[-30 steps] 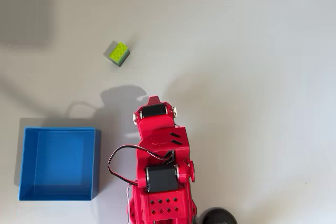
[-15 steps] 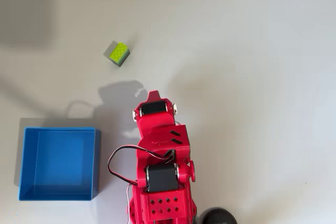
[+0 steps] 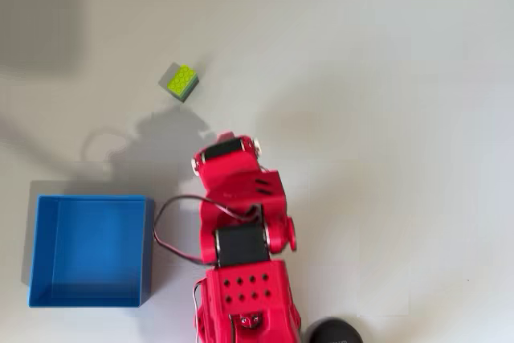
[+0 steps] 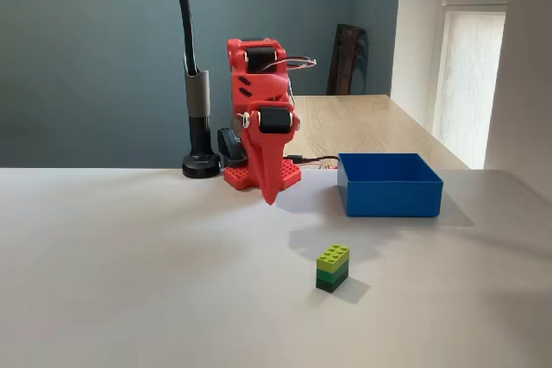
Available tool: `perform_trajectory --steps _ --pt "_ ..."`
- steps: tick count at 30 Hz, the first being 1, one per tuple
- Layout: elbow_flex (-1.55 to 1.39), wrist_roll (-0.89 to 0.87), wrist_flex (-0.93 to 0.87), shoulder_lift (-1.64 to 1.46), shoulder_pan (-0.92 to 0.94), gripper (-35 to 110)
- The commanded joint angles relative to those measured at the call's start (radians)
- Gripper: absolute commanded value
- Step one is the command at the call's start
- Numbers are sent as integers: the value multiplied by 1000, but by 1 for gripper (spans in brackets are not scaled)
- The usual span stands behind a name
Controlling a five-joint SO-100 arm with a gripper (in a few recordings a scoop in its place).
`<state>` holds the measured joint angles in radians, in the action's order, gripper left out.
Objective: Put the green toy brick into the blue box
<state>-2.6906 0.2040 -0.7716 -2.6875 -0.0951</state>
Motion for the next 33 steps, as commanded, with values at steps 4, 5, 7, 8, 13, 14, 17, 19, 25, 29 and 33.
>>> perform_trajectory --steps 4,5,7,8,13,14,17,19,25,29,33 --pt "324 104 20 244 -54 0" --pt "356 117 18 279 -58 0" --pt "413 137 18 354 -63 0" --pt "437 156 18 393 -64 0" --pt "549 244 3 588 -64 3" --pt "572 258 -12 623 -63 12" --pt "660 276 -67 718 -63 22" --pt "721 296 -107 773 -69 27" --pt "876 362 -202 908 -92 33" --pt "960 373 -233 994 -110 34" --pt "1029 374 -247 1081 -127 34"
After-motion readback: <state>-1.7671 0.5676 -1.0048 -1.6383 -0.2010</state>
